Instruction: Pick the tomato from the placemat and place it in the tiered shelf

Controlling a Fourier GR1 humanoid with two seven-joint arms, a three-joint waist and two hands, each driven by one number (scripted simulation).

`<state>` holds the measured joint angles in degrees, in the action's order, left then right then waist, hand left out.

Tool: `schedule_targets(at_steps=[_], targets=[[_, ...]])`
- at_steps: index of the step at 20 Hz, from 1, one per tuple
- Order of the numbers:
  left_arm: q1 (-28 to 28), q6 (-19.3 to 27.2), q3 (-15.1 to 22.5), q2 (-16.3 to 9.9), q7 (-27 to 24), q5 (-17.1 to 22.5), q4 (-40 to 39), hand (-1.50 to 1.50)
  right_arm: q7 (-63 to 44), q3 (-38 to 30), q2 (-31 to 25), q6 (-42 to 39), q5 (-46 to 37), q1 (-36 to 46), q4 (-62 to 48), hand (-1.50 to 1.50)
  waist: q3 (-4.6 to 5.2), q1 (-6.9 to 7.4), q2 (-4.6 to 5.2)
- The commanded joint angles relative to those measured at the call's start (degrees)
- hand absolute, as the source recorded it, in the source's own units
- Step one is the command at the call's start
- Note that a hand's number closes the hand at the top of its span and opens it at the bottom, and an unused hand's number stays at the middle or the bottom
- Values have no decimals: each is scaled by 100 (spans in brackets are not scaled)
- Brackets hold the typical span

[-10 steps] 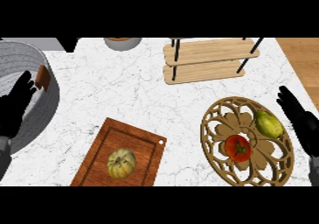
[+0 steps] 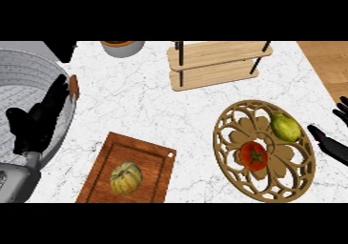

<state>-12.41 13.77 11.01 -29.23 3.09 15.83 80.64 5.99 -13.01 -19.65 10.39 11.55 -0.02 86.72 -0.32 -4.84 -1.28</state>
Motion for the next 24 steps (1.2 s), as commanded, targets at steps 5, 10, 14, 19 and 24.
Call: schedule_targets(at_steps=[5,10,14,19,24], targets=[[289,7,531,450,-263,-230,328,0,1865,-949,1663,2597,-606,-977,187,-150,19,178,82],[247,155,699,823,-443,-483,177,0,3677,-808,1941,1530,846,-1724,517,-150,21,307,99],[310,-3,733,845,-442,-490,321,0,2638,-22,1656,1021,-365,-2722,1315,-150,42,397,115],[-101,205,676,1046,-456,-801,-191,0,1104,505,1121,1526,-1442,-3074,2524,-150,52,408,144],[-134,30,636,1081,-332,-691,-102,0,-526,1102,746,1500,-2542,-3650,3687,-150,58,450,158]])
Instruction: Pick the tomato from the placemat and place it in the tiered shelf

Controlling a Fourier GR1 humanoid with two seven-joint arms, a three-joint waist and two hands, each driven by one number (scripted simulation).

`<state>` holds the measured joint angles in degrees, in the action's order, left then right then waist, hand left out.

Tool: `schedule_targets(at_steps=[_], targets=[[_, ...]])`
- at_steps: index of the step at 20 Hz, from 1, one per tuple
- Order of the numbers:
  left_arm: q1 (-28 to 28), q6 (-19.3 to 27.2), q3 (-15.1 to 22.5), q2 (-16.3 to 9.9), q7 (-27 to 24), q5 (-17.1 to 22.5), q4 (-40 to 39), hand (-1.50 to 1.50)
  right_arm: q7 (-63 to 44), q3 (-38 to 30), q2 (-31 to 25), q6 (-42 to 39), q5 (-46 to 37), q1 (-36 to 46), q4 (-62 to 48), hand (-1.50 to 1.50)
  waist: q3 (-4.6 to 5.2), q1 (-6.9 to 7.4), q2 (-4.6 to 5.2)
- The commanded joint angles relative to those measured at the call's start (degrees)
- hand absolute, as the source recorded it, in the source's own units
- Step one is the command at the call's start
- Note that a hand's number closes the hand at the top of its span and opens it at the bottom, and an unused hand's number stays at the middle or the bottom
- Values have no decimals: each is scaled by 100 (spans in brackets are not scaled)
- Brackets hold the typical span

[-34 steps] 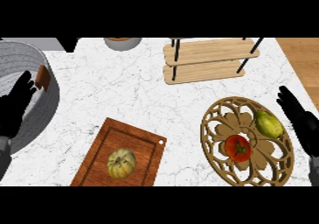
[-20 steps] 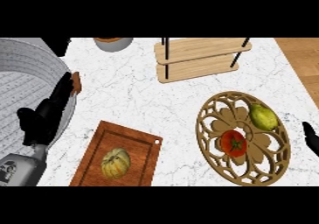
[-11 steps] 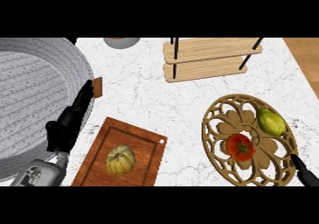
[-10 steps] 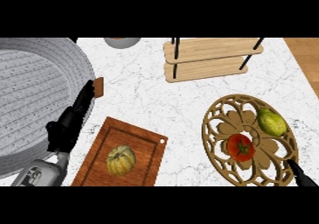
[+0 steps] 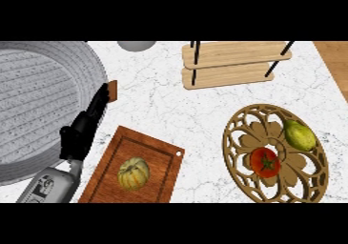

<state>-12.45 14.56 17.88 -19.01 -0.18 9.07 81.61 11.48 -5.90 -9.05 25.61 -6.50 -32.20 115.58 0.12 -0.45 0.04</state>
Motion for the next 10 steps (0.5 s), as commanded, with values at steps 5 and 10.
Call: schedule_targets(at_steps=[5,10], targets=[[98,-145,0,38,-115,-16,-31,0,-2509,594,-1012,-592,-1780,-820,1395,-150,26,132,60],[156,-241,-92,-127,-73,-25,131,0,-4256,787,-1413,-1310,-2851,-932,2286,-150,21,194,45]])
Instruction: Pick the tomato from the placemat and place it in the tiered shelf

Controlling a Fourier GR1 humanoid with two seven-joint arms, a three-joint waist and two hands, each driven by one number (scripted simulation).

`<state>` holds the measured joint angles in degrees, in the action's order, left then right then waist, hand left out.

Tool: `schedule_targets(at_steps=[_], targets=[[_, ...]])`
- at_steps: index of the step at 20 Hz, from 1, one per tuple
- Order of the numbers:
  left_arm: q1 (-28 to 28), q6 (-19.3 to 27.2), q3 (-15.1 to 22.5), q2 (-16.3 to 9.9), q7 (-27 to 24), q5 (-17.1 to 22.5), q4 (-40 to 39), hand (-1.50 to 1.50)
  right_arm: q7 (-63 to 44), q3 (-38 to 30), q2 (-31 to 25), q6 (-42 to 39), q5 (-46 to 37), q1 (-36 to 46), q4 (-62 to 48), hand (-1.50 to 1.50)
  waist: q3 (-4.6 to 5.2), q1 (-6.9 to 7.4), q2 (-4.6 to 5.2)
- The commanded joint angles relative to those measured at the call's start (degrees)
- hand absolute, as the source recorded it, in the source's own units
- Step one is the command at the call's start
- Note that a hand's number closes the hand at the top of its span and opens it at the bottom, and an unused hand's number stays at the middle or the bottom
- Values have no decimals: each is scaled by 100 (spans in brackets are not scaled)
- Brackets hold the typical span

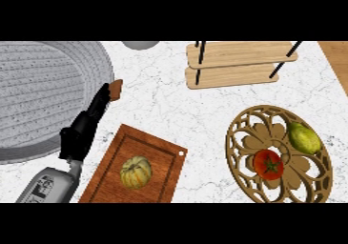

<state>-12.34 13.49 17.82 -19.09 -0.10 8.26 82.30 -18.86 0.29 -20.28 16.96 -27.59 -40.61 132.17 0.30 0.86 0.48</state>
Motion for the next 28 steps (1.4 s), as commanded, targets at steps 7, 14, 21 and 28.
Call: schedule_targets(at_steps=[7,14,21,28], targets=[[71,-164,-115,72,-138,-88,-112,0,-2955,1513,52,-696,-2076,1100,697,-150,-13,-19,-31],[-268,-120,-215,266,145,-177,-329,0,-3842,2310,148,-865,-2834,1763,742,-150,-15,-108,-50],[67,-227,-341,300,164,-417,6,0,-4130,2527,666,-1009,-3472,2591,-105,-150,-29,-90,-54],[78,-563,-640,454,-11,-468,-221,0,-4547,2892,1388,-1443,-4057,3153,-460,-150,-28,-85,-50]])
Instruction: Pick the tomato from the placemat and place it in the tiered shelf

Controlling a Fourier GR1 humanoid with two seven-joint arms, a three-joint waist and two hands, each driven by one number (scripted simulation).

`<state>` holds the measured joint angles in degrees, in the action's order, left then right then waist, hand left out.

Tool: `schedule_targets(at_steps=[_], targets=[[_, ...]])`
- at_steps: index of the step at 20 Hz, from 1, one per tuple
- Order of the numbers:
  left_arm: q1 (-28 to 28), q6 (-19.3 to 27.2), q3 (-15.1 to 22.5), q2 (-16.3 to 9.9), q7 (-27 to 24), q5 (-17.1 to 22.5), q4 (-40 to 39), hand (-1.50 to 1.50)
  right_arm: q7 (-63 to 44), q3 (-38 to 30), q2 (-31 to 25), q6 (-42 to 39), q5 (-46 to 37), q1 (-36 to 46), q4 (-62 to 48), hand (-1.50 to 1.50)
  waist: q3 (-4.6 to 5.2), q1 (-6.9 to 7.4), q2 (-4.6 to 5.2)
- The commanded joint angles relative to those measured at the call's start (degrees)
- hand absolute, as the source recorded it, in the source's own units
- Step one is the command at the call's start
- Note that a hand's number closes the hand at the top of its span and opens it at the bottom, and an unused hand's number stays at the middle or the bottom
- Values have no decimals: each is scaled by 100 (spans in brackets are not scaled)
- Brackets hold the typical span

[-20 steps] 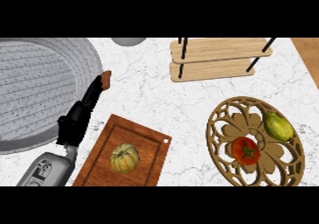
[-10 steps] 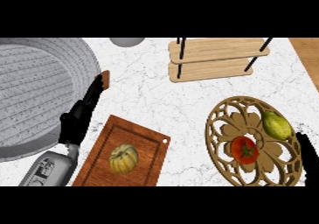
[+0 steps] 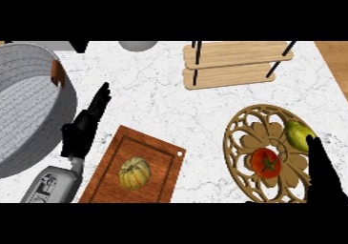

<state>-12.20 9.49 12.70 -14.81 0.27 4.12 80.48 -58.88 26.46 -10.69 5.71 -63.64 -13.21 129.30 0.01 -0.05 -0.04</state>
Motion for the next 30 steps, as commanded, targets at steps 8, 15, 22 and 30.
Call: schedule_targets(at_steps=[8,15,22,30], targets=[[532,-395,-263,95,17,-282,469,0,17,2,504,15,-367,-6,-607,-150,-1,1,-1],[-34,-329,-354,530,-193,-645,-282,0,5,-296,661,-344,-264,459,-927,-150,0,-13,7],[234,-647,-662,388,380,-575,419,0,377,-920,489,-379,179,323,-926,-150,-1,-1,1],[284,-653,-686,666,-92,-786,50,0,912,-1117,715,502,8,463,-2369,-150,-2,10,5]])
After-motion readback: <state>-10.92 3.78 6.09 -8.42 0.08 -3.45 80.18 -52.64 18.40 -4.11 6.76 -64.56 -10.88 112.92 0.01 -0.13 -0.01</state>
